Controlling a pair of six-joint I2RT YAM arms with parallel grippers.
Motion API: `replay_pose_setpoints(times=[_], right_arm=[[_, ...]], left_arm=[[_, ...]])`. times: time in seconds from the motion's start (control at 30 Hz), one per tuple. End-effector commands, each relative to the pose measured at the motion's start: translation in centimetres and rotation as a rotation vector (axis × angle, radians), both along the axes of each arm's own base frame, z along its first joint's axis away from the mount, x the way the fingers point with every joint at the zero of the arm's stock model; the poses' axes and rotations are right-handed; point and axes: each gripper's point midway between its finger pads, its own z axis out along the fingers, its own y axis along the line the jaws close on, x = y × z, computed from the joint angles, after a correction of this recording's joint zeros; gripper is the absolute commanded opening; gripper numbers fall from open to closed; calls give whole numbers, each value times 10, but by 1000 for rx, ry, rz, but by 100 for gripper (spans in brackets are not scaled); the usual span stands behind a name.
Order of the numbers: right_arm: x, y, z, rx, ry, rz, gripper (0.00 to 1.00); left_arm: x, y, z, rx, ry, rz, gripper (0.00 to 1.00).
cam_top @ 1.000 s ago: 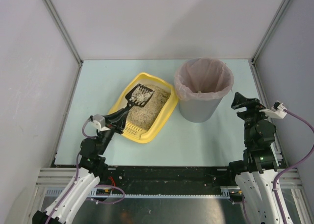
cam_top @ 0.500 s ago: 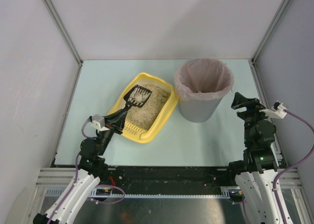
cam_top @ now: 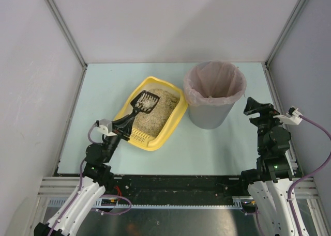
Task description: Clean the litter box
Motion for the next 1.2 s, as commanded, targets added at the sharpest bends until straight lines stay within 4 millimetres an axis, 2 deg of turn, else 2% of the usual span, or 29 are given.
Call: replay_pose_setpoints(times=[0.0,0.03,0.07,0.13,0.17,0.2,0.23,0.27,0.33,0.37,0.43,0.47,0.53,0.57,0.67,0.73,0.77,0.83,0.87,0.93,1.0,1.07,1.17], right_arm=[[-1,-2,8,5,-30,-10,81],[-1,-3,8,7,-29,-17,81],[-1,-2,8,7,-29,-13,81],[-1,-2,9,1,-31,-12,81],[-2,-3,8,0,-29,-15,81],[-2,-4,8,5,-28,-21,81],[-1,-4,7,6,-25,-22,81],[-1,-3,8,4,-28,-18,81],[-1,-2,9,3,-32,-13,81],[-2,-3,9,2,-32,-18,81],[-2,-5,8,8,-29,-26,81],[-2,-5,8,8,-29,-28,81],[-4,-9,7,5,-26,-45,81],[-7,-12,8,2,-32,-61,81],[-12,-19,7,-7,-26,-97,80],[-14,-22,9,-22,-32,-110,80],[-15,-23,10,-28,-33,-117,80],[-17,-26,8,-27,-29,-134,81],[-17,-26,9,-27,-31,-131,80],[-17,-26,8,-35,-29,-128,80],[-17,-27,8,-37,-28,-135,80],[-17,-27,9,-32,-29,-137,81],[-16,-22,12,-31,-43,-110,81]], left_arm=[[-1,8,36,-29,-100,39,0],[2,15,28,-43,-74,79,0],[0,17,31,-66,-86,82,0],[-10,-3,38,-33,-128,-39,0],[-7,-4,31,-18,-96,-33,0],[-2,4,29,-34,-75,15,0],[6,24,22,-82,-50,131,0],[2,23,27,-118,-74,114,0],[-13,-5,41,-72,-134,-62,0],[-10,-6,37,-51,-105,-57,0],[3,13,30,-53,-48,69,0],[5,26,33,-95,-48,132,0],[-7,9,50,-81,-105,22,0],[-8,5,50,-60,-90,3,0],[4,38,43,-93,-20,191,0],[-9,11,53,-94,-99,25,0],[-8,5,51,-66,-86,-5,0],[4,18,44,-27,-11,88,0],[4,22,47,-37,-23,107,0],[-6,9,58,-66,-100,19,0],[-3,2,50,-40,-69,-10,0],[3,8,38,-30,-21,31,0],[-2,21,42,-90,-52,85,0]])
